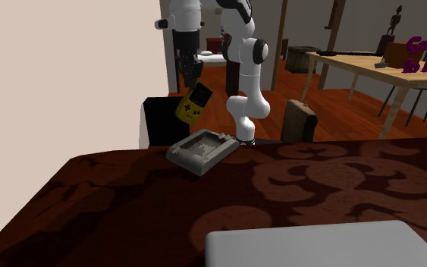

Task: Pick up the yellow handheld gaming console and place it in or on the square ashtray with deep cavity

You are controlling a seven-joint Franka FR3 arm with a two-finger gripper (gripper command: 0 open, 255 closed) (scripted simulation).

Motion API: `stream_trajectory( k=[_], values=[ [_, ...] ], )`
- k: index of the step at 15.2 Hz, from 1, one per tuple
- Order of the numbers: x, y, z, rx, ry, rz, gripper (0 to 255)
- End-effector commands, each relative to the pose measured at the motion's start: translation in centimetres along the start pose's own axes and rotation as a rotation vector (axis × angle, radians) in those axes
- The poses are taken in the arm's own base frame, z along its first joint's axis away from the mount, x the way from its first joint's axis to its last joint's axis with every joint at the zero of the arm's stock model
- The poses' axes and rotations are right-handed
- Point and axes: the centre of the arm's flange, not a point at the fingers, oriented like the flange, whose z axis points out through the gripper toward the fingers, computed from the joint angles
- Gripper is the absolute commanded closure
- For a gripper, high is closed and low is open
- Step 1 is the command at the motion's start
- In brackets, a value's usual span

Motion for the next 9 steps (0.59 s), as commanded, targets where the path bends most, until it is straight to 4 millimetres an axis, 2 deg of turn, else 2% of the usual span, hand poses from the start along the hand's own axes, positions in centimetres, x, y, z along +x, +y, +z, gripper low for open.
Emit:
stream_trajectory(
  k=[1,9],
  values=[
    [0.0,0.2,0.9,0.0,0.0,-0.001,255],
    [0.1,0.0,5.1,0.0,0.0,-0.001,255]
  ],
)
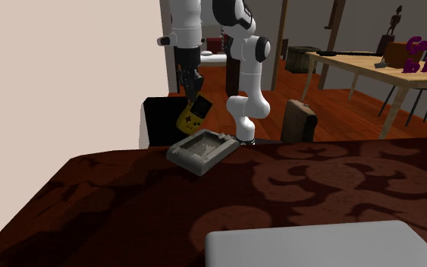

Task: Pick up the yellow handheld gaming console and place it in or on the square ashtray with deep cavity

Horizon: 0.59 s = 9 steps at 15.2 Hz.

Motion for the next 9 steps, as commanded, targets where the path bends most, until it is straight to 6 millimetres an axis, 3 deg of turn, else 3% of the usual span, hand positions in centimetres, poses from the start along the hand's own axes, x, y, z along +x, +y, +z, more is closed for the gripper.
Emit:
stream_trajectory(
  k=[1,9],
  values=[
    [0.2,0.0,1.2,0.0,0.001,0.0,255],
    [0.3,-0.1,5.4,0.0,0.001,0.0,255]
  ],
)
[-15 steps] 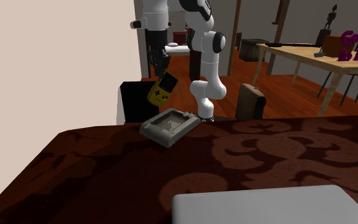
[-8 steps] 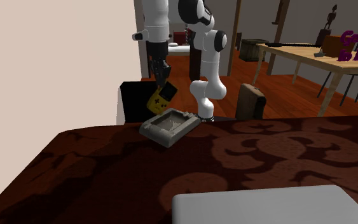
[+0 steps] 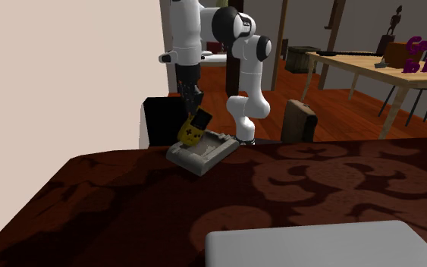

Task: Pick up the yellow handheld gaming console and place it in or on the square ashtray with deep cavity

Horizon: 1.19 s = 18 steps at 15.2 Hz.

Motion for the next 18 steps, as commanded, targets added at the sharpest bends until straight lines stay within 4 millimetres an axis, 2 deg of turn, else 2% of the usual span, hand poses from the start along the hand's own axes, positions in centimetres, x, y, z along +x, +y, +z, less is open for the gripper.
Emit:
stream_trajectory(
  k=[1,3,10,11,16,18],
  values=[
    [0.0,0.0,1.0,0.0,0.001,0.0,255],
    [0.0,-0.1,1.7,0.0,0.001,0.0,255],
    [0.0,-0.1,1.7,0.0,0.001,0.0,255],
    [0.0,-0.1,1.7,0.0,0.001,0.0,0],
    [0.0,-0.1,1.7,0.0,0.001,0.0,0],
    [0.0,-0.1,-0.9,0.0,0.001,0.0,0]
  ],
)
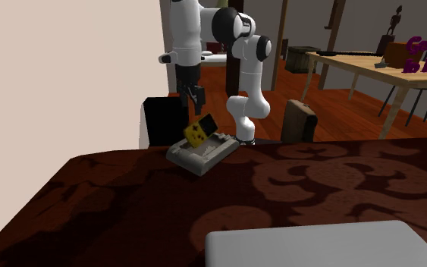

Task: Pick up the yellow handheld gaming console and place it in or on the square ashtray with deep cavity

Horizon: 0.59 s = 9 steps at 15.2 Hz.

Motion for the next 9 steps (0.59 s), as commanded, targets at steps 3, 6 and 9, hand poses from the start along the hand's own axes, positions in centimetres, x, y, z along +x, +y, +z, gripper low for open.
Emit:
stream_trajectory(
  k=[3,6,9],
  values=[
    [-0.1,0.0,-3.4,0.0,-0.001,0.0,0],
    [-0.1,0.0,-3.4,0.0,-0.001,0.0,0],
    [-0.1,0.0,-3.4,0.0,-0.001,0.0,0]
  ],
)
